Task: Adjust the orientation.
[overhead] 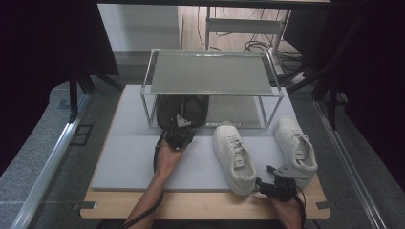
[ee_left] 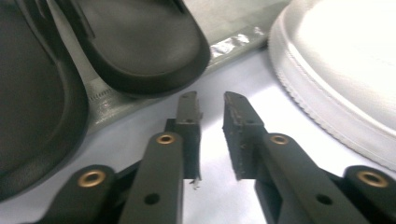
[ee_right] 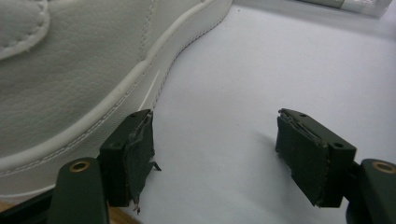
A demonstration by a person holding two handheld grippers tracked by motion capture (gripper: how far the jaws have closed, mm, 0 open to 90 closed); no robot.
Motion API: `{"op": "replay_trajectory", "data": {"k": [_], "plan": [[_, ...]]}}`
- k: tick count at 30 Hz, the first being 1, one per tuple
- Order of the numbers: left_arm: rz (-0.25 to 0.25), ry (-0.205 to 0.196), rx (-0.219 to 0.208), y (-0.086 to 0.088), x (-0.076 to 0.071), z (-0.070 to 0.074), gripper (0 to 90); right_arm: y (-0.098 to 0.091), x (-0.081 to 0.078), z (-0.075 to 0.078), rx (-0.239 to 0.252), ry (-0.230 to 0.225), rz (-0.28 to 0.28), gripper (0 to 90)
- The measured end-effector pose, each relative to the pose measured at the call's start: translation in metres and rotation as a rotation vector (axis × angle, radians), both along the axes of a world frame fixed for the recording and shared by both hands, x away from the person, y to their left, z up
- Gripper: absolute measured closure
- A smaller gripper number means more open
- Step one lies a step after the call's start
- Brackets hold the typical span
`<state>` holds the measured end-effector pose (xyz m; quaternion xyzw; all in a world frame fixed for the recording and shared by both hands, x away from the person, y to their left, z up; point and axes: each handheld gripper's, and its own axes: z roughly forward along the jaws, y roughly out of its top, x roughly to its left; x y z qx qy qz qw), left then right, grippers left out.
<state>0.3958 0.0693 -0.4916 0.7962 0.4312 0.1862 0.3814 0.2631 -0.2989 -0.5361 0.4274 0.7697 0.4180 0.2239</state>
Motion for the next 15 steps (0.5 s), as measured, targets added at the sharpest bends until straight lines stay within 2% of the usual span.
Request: {"op": "replay_trajectory", "data": {"k": [5,15], "plan": [[-0.015,-0.001,0.018,0.002,-0.012,0.003,63.3,0.0,0.0,0.0,0.001,0.002,0.0,27.8],[-0.025,0.015,-0.034,0.016,-0.036,0.002,45.1,0.0,0.0,0.0,0.003,0.002,0.001,27.6]]}}
